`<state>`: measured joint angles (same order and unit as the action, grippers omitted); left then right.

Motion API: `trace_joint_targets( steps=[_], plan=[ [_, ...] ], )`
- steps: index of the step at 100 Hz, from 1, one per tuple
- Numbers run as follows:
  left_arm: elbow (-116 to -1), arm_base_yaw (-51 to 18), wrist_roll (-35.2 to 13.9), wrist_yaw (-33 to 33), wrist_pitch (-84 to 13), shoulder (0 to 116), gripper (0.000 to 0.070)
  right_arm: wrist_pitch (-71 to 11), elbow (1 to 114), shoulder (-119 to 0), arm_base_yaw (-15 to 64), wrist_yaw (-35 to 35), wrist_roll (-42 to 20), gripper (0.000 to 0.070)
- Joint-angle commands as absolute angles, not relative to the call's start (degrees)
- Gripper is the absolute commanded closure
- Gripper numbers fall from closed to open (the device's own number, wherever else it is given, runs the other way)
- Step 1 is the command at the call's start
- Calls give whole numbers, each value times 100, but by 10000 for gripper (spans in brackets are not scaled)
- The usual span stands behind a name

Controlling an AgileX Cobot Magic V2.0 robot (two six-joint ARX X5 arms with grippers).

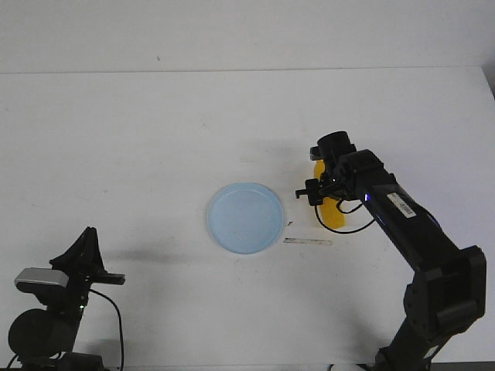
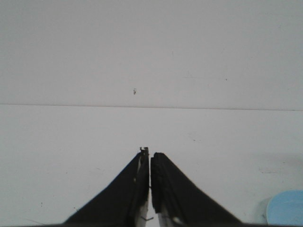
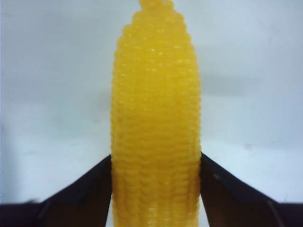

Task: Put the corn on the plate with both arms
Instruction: 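Carry the corn over the plate and open the right gripper to release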

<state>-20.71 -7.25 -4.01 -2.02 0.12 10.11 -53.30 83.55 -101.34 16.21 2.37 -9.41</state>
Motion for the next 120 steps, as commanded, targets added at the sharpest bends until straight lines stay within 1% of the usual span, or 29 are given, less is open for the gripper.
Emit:
trace_joint_targets(
  steps=[1,10,26,35,65,106,114,117,120],
  plan=[
    [-2115,-731,-412,-217,115,1002,698,-5264,8600,-10160,1894,178,-714,430],
    [-2115,-731,-412,-217,115,1002,698,-5175,8674,-10160,2163,-246,-694,430],
    [-2115,-731,-412,-215,115,1002,698,-4836,8672,-10178,2626,-1793,-703,430],
    [-2115,-731,-412,-217,115,1002,698,-4617,8672,-10213,2882,-2241,-797,430],
    [-2115,-731,-412,-217,115,1002,698,-4300,8672,-10593,3262,-2263,-832,429],
    [-2115,-731,-412,-217,115,1002,698,-4436,8667,-11076,3299,-2252,-893,427],
    [-2115,-731,-412,-215,115,1002,698,-4484,8667,-11076,3299,-2244,-893,400],
    [-2115,-731,-412,-215,115,1002,698,-4477,8667,-11076,3299,-2244,-893,381],
    [-2115,-731,-412,-217,115,1002,698,-4458,8667,-11076,3299,-2246,-893,347]
  ],
)
